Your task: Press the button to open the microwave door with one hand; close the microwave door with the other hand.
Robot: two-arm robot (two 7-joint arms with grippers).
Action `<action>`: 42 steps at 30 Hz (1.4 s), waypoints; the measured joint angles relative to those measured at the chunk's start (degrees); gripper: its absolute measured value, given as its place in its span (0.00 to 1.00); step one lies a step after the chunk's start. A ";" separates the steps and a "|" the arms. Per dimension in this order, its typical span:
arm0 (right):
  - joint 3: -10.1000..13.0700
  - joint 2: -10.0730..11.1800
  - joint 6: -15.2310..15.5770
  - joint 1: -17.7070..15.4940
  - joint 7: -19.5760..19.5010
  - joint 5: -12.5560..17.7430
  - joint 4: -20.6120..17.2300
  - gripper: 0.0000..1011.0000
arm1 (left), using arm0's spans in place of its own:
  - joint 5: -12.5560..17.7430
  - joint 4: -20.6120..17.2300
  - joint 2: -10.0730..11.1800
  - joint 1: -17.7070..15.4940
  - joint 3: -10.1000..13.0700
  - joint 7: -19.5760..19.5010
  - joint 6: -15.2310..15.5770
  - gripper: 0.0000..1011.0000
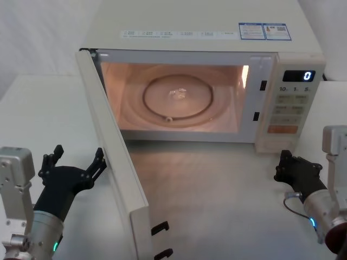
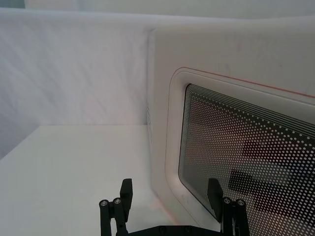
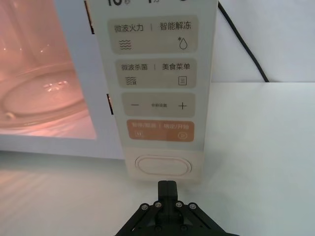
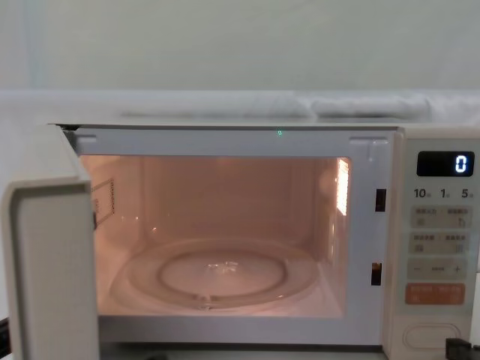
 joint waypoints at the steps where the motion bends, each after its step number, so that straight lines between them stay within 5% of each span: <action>1: -0.02 0.16 0.19 -0.32 0.08 0.00 -0.47 0.00 | 0.00 0.00 0.00 0.00 0.00 0.00 0.00 0.99; 13: 1.36 2.97 1.48 -4.90 0.59 -0.01 -10.61 0.00 | 0.00 0.00 0.00 0.00 0.00 0.00 0.00 0.99; 22: 4.35 5.31 0.95 -6.06 1.89 1.02 -13.93 0.00 | 0.00 0.00 0.00 0.00 0.00 0.00 0.00 0.99; 31: 8.03 7.86 -0.90 -5.22 5.33 5.96 -13.57 0.00 | 0.00 0.00 0.00 0.00 0.00 0.00 0.00 0.99; 42: 8.09 11.64 -1.20 -2.81 11.38 12.16 -10.29 0.00 | 0.00 0.00 0.00 0.00 0.00 0.00 0.00 0.99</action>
